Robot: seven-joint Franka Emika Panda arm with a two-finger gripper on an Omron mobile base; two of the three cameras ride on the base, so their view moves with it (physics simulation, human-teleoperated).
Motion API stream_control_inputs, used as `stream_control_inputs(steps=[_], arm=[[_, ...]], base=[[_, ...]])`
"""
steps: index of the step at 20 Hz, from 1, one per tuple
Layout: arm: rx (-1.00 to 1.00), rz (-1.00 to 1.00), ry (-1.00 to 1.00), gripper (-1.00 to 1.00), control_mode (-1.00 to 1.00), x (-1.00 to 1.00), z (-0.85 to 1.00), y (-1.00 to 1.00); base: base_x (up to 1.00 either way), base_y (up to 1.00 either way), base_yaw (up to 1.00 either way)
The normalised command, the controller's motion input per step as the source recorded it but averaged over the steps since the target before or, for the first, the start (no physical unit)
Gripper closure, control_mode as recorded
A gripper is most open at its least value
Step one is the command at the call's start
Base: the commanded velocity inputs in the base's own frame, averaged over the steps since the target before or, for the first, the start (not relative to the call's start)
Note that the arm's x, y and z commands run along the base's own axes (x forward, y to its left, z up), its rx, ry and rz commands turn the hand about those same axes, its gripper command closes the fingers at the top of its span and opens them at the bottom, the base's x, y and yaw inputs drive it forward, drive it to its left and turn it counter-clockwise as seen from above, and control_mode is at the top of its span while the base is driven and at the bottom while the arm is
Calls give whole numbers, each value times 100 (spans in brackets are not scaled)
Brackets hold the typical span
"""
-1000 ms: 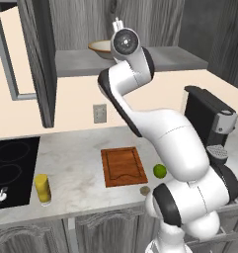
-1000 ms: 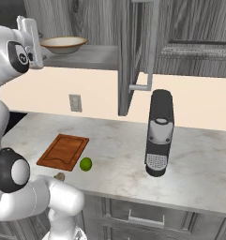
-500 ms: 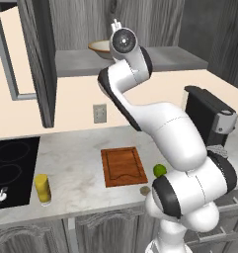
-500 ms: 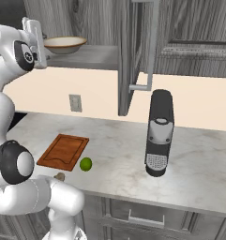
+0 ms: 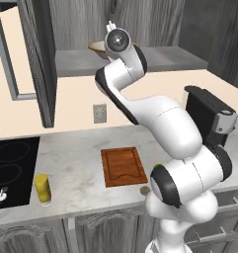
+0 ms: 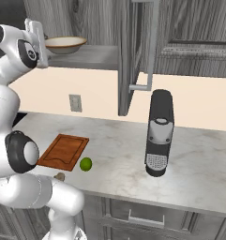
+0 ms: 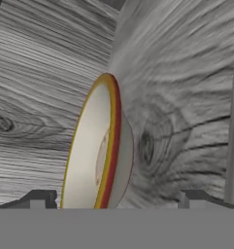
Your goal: Open the cabinet. Place the bowl and condiment on the counter. Then place the lime and garlic on the cutting board.
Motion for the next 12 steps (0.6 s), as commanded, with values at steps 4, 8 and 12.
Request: stream_control_inputs(steps=[4, 8, 12], arm=[[0, 0, 1, -100, -100, 27, 0, 17], [0, 0, 2, -100, -100, 37, 0, 5], [0, 0, 2, -100, -100, 37, 0, 0]], base=[[0, 0, 0], [0, 0, 0], [0, 0, 0]])
